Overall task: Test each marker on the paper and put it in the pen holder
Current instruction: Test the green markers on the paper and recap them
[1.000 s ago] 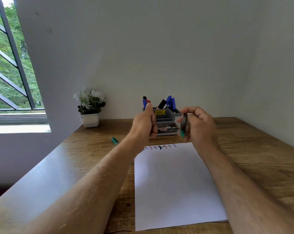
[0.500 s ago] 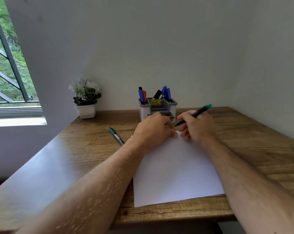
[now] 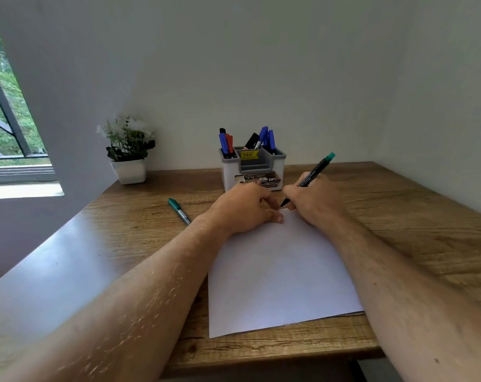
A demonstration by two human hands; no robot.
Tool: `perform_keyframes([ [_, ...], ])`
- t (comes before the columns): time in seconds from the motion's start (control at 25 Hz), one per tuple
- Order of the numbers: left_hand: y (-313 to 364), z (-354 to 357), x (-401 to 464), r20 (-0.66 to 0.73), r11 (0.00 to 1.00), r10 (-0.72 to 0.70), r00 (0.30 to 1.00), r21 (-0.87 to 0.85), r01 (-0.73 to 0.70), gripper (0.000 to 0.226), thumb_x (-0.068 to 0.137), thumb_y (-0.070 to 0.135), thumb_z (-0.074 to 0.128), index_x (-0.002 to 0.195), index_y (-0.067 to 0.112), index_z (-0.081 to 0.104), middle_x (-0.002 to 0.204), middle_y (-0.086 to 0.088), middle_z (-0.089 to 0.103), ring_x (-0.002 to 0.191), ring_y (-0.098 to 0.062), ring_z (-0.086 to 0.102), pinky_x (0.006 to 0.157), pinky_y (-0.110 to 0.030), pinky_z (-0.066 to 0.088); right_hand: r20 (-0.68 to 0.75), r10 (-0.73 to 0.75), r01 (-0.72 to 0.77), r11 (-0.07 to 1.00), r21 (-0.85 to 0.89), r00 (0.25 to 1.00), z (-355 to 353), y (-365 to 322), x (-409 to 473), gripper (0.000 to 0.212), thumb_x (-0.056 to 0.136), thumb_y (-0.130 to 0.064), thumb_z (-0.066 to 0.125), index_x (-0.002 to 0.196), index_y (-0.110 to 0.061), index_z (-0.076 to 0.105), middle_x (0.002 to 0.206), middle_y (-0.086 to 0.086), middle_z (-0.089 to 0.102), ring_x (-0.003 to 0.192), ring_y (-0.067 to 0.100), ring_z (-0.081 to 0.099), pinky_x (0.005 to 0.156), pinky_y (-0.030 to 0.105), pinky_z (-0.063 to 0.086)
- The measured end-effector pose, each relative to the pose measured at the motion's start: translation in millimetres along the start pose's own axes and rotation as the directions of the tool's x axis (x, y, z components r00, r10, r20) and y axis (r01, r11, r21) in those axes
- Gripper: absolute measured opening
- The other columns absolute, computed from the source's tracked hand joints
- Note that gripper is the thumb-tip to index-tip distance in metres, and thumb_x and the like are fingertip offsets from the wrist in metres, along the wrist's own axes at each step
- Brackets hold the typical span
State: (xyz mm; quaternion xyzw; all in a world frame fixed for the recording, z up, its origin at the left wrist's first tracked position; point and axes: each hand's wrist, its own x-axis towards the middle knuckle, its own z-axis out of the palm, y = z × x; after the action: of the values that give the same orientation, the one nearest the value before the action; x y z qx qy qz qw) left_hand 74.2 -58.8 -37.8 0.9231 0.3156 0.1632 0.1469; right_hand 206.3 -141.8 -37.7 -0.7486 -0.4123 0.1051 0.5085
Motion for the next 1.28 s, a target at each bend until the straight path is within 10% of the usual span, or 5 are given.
perform_keyframes([
  [0.32, 0.1, 0.3, 0.8, 0.02, 0.997, -0.049, 0.999, -0.061, 0.051, 0.025, 0.089, 0.021, 0.07, 0.112, 0.029, 0.073, 0.114, 0.005, 0.07, 0.105, -0.014, 0.061, 0.097, -0.034, 0.05, 0.002, -0.033, 0.033, 0.997, -0.071, 0.999, 1.9, 2.7, 3.9, 0.019, 0.082, -0.027, 0.064, 0.07, -0.011, 0.061, 0.073, 0.007, 0.069, 0.062, 0.016, 0.061, 0.05, 0.024, 0.04],
  [1.28, 8.1, -5.5, -4.9, -0.001, 0.987, -0.115, 0.993, -0.113, 0.114, 0.019, 0.088, 0.022, 0.073, 0.106, 0.029, 0.075, 0.094, 0.012, 0.061, 0.085, -0.003, 0.052, 0.082, -0.024, 0.042, 0.026, -0.103, 0.104, 0.993, -0.061, 0.994, 1.4, 4.1, 3.2, 0.018, 0.081, -0.021, 0.064, 0.07, -0.008, 0.059, 0.068, 0.015, 0.065, 0.059, 0.019, 0.058, 0.049, 0.023, 0.041],
])
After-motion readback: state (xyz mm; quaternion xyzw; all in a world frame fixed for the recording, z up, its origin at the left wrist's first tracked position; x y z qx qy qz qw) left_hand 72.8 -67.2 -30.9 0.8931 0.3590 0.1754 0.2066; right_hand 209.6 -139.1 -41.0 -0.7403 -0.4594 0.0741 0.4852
